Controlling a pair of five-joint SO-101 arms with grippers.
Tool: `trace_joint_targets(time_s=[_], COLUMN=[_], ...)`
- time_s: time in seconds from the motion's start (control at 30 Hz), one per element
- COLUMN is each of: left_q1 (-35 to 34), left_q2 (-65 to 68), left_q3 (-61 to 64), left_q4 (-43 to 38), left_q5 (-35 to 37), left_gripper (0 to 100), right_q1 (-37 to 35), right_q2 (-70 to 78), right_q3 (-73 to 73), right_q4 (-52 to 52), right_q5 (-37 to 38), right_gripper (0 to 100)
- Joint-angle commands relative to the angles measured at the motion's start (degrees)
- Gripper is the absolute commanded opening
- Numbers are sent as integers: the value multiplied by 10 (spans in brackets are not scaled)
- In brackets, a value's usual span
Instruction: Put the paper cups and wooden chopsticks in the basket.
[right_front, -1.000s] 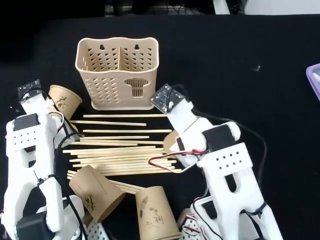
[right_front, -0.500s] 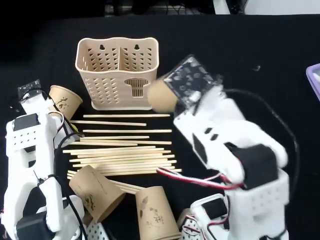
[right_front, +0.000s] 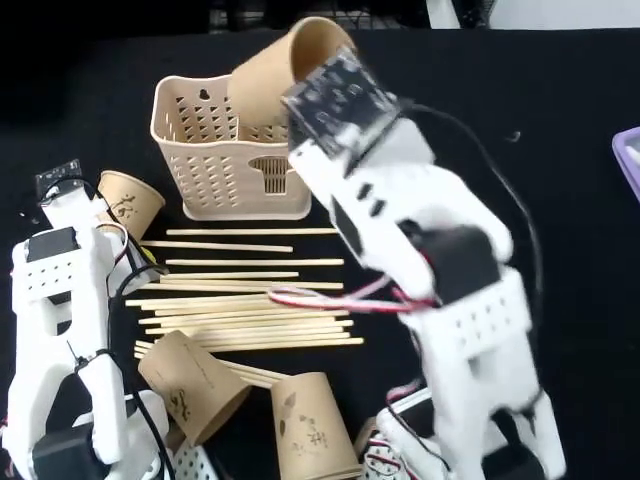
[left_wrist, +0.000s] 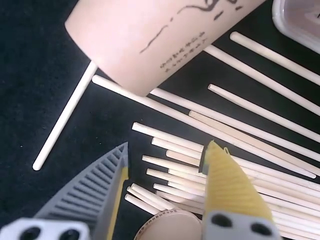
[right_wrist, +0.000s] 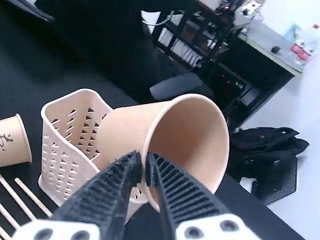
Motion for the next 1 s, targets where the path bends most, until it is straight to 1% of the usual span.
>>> trace_joint_targets(time_s=[0.0,0.13,0.27,0.37,0.43,0.73,0.8,0.9,0.97], left_q1=[2,2,2,2,2,2,2,2,2], left_q2=[-17,-17,-17,-17,-17,-17,-17,-17,-17], left_q3=[-7,-7,-7,-7,-7,-7,-7,-7,-7], left_q4=[-4,-5,-5,-4,-4,-4,-4,-4,-4], left_q5=[2,2,2,2,2,2,2,2,2], left_gripper=[241,241,241,241,241,241,241,241,241], right_q1=[-4,2,-1,0,0,-12,-14,-15,-19], right_q2=[47,87,117,145,162,187,185,177,169], right_q3=[-60,-122,-176,-189,-189,-189,-193,-201,-207], right_q4=[-3,49,96,113,113,114,122,134,147], right_q5=[66,139,181,206,215,211,210,210,210], right_gripper=[11,11,11,11,11,20,74,189,229])
